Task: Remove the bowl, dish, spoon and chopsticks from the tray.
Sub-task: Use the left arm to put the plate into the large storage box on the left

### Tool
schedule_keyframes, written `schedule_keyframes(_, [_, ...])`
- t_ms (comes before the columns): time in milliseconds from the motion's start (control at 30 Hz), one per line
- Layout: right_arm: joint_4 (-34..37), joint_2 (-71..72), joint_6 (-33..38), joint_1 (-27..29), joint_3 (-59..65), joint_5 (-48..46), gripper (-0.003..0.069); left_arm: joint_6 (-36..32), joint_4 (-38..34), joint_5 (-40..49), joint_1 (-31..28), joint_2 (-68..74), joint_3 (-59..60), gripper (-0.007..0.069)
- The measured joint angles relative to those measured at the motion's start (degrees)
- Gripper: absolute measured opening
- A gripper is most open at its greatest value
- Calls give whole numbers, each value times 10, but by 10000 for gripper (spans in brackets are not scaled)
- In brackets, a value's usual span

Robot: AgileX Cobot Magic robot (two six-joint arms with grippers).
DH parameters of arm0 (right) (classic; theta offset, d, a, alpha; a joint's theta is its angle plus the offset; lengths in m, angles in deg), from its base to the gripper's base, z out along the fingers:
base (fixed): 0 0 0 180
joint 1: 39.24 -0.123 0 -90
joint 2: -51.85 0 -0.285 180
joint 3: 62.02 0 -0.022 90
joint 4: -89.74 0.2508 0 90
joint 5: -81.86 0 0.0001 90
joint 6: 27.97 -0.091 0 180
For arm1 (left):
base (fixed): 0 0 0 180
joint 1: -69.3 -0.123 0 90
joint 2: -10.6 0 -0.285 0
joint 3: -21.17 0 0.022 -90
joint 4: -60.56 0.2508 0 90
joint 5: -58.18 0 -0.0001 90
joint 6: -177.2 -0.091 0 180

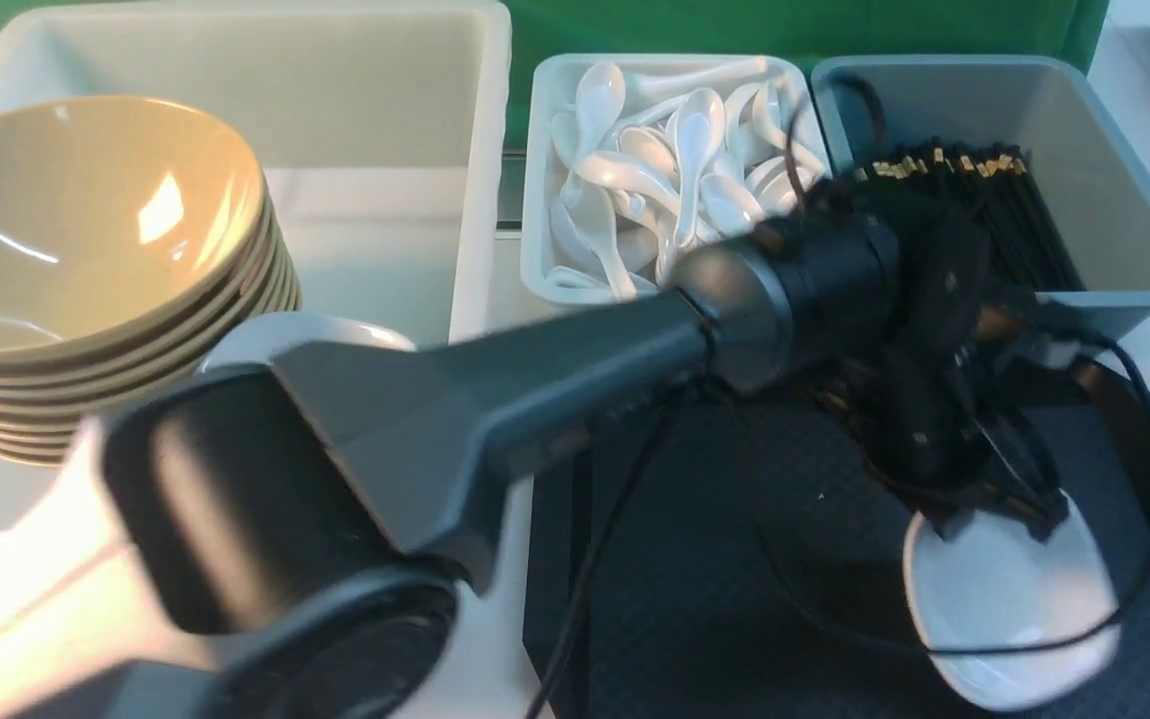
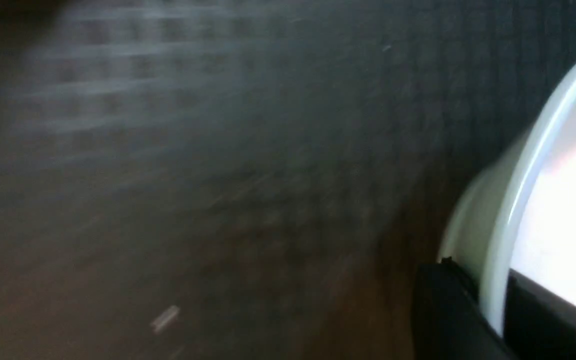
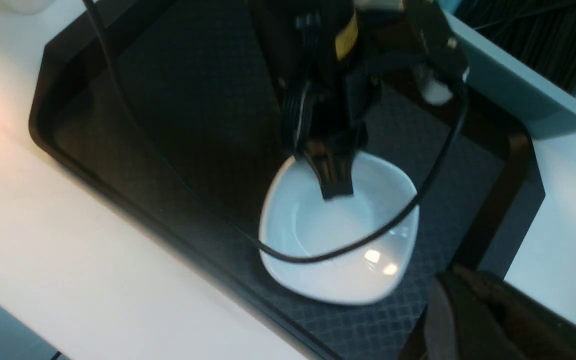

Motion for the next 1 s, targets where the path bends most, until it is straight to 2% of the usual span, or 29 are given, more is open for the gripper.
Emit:
schedule_keyframes(200, [23, -54, 6, 0, -30, 47, 34, -32, 16, 88, -57, -168, -4, 1])
schedule_keyframes(300, [74, -97, 41, 0, -56, 64, 34, -34, 26, 107, -86, -249, 10, 1])
schedule_keyframes(433, [175, -168, 110, 0, -87, 74, 34, -25, 42, 110, -140, -360, 110, 1])
schedule_keyframes(500, [225, -214, 149, -12, -103, 82, 36, -10, 51, 95, -187, -434, 217, 1])
schedule_keyframes(600, [235, -256, 162, -48, -114, 103, 37, 10, 53, 53, -249, -526, 333, 1])
schedule_keyframes(667, [236, -268, 166, -65, -118, 112, 37, 19, 53, 37, -274, -553, 370, 1])
schedule_keyframes(767, [240, -307, 177, -131, -136, 142, 37, 43, 54, -13, -374, -622, 478, 1])
schedule_keyframes(800, [240, -311, 177, -134, -137, 144, 37, 43, 54, -14, -379, -624, 482, 1])
schedule_keyframes(900, [238, -339, 180, -173, -149, 159, 39, 47, 53, -40, -448, -637, 538, 1])
schedule_keyframes(1000, [236, -353, 180, -184, -150, 163, 38, 31, 55, -56, -467, -631, 561, 1])
